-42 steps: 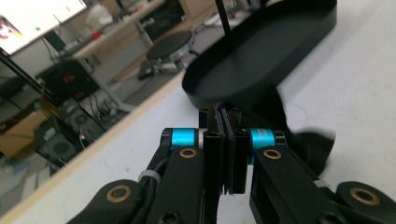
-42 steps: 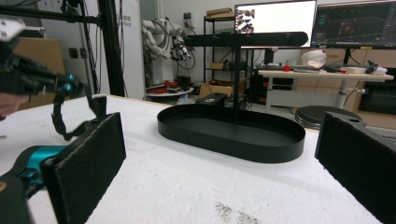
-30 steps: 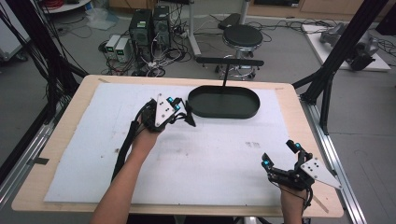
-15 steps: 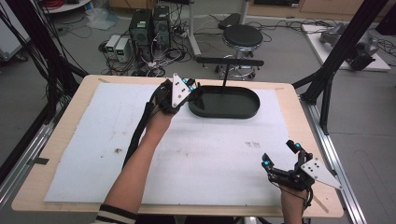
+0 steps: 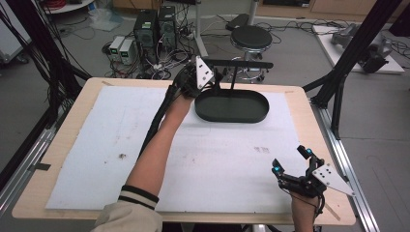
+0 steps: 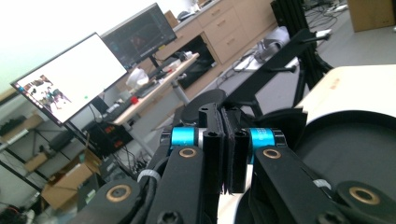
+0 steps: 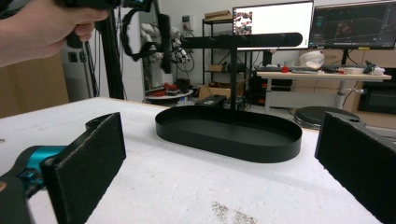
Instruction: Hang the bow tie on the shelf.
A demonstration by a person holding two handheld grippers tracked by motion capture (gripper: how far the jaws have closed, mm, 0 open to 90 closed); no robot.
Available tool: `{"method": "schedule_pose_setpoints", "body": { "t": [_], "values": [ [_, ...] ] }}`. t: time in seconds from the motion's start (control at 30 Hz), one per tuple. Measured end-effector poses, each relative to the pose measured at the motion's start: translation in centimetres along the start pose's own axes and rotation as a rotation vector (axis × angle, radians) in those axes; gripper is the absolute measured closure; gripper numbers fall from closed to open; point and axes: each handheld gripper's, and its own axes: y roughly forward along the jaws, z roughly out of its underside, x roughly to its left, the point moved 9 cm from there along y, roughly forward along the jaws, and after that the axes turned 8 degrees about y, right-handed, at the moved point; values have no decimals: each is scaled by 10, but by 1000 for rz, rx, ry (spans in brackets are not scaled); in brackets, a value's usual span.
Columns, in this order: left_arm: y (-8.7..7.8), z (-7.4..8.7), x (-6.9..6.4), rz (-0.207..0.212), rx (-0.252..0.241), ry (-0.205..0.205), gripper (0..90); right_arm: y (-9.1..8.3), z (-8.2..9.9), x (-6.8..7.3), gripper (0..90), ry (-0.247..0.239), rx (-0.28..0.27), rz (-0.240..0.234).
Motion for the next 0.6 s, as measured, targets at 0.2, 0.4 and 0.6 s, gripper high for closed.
{"method": "schedule_pose_setpoints", "body": {
  "t": [0.2,0.4,0.6],
  "values": [
    [24,3,5,-20,22,10,876,1,1,0,8,4,6,-1],
    [42,10,13,-35,55,17,876,1,1,0,8,3,6,-4],
    [55,17,20,-59,83,22,875,1,1,0,8,7,7,-5]
  ]
}}
